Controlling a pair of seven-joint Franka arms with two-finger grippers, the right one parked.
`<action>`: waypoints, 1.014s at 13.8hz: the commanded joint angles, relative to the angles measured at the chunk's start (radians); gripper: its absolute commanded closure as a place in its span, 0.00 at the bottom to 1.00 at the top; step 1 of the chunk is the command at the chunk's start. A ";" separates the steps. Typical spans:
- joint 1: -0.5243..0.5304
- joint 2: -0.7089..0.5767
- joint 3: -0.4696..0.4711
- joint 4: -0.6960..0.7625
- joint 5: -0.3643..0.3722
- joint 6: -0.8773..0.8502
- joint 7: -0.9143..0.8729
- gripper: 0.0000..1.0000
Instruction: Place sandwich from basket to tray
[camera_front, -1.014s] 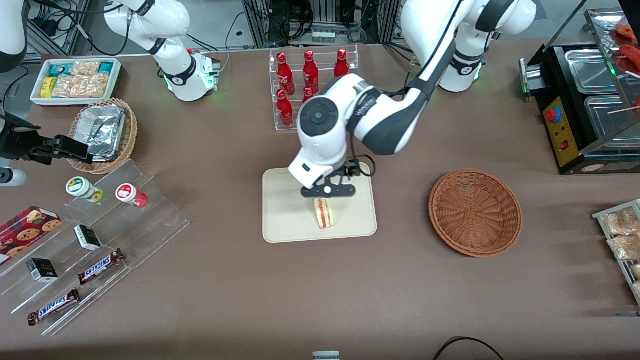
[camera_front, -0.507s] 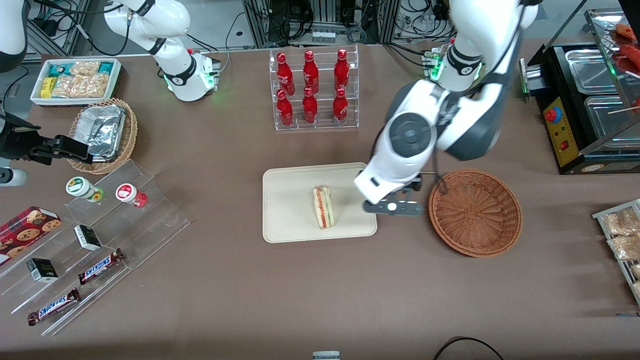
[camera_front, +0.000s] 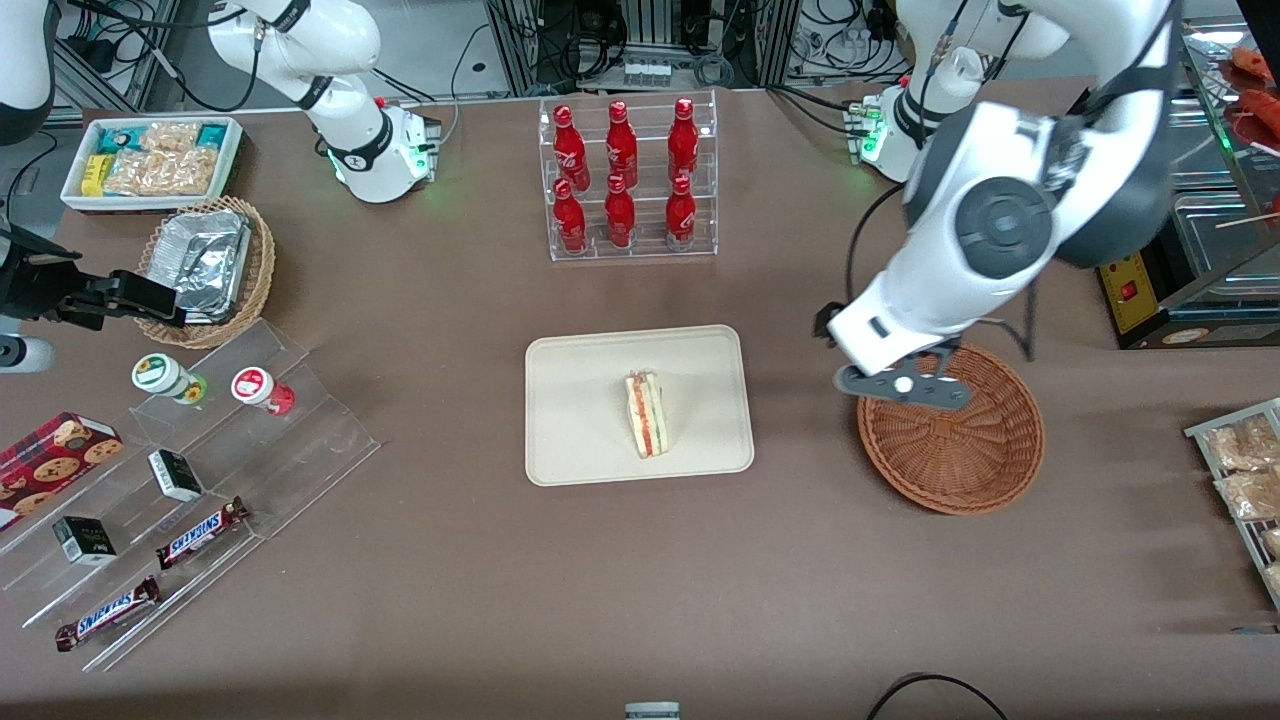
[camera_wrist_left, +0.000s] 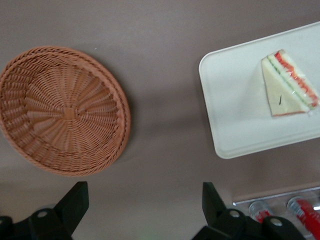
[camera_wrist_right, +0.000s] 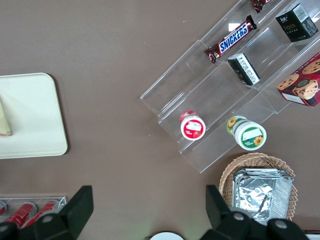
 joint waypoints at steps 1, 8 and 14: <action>0.069 -0.092 -0.008 -0.058 0.000 -0.049 0.080 0.00; 0.355 -0.201 -0.156 -0.053 0.015 -0.201 0.192 0.00; 0.418 -0.261 -0.119 -0.032 0.039 -0.300 0.226 0.00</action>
